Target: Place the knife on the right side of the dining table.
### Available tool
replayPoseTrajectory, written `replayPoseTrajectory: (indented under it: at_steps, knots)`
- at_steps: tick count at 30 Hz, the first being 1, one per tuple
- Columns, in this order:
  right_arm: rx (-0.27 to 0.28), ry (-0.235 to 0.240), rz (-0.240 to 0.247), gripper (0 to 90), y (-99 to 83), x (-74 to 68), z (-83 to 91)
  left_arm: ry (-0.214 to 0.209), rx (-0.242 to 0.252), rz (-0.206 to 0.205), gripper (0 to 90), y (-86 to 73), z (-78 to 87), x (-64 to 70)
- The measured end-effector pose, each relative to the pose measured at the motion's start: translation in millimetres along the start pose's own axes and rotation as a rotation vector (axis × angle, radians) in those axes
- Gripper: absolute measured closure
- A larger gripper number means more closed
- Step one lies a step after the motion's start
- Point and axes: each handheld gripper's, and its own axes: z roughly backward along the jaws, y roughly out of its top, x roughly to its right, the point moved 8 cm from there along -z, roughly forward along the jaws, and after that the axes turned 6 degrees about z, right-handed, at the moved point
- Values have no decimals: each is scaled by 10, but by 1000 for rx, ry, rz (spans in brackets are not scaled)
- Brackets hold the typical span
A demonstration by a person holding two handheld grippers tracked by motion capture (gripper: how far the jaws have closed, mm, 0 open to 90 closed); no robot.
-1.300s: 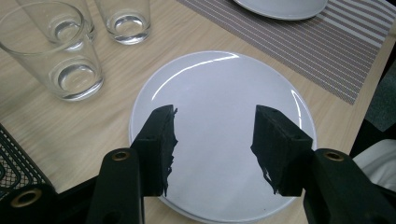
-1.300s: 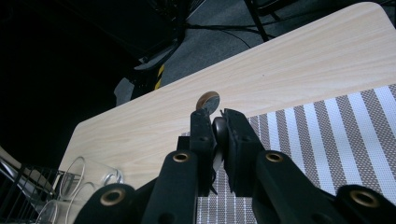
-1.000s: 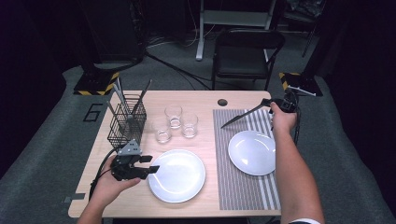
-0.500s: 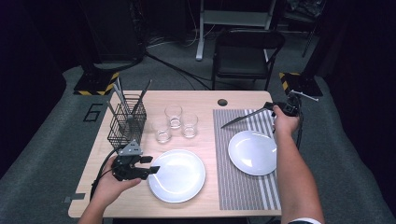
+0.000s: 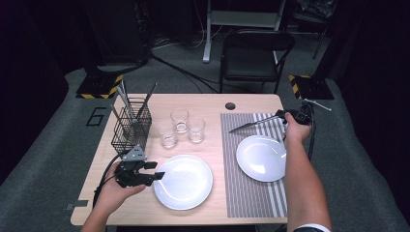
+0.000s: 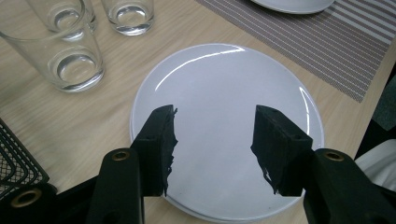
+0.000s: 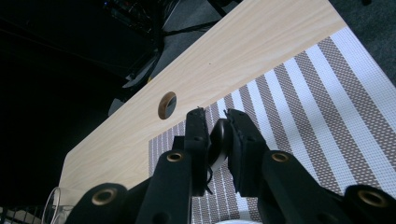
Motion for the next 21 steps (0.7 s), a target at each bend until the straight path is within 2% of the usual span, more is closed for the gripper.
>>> replayPoseTrajectory:
  at_steps: [6,9,14,21]
  knots:
    - [-1,-11,-37,781,-28,87,-22,7,7,14,487,1,-27,-2]
    - [-3,-21,-61,779,-49,122,-29,9,-2,1,487,-3,-36,-14]
    - [1,-30,-86,777,-69,174,-45,6,-5,6,487,-7,-35,-14]
    - [2,-40,-107,774,-85,231,-72,10,-8,6,487,-11,-33,-23]
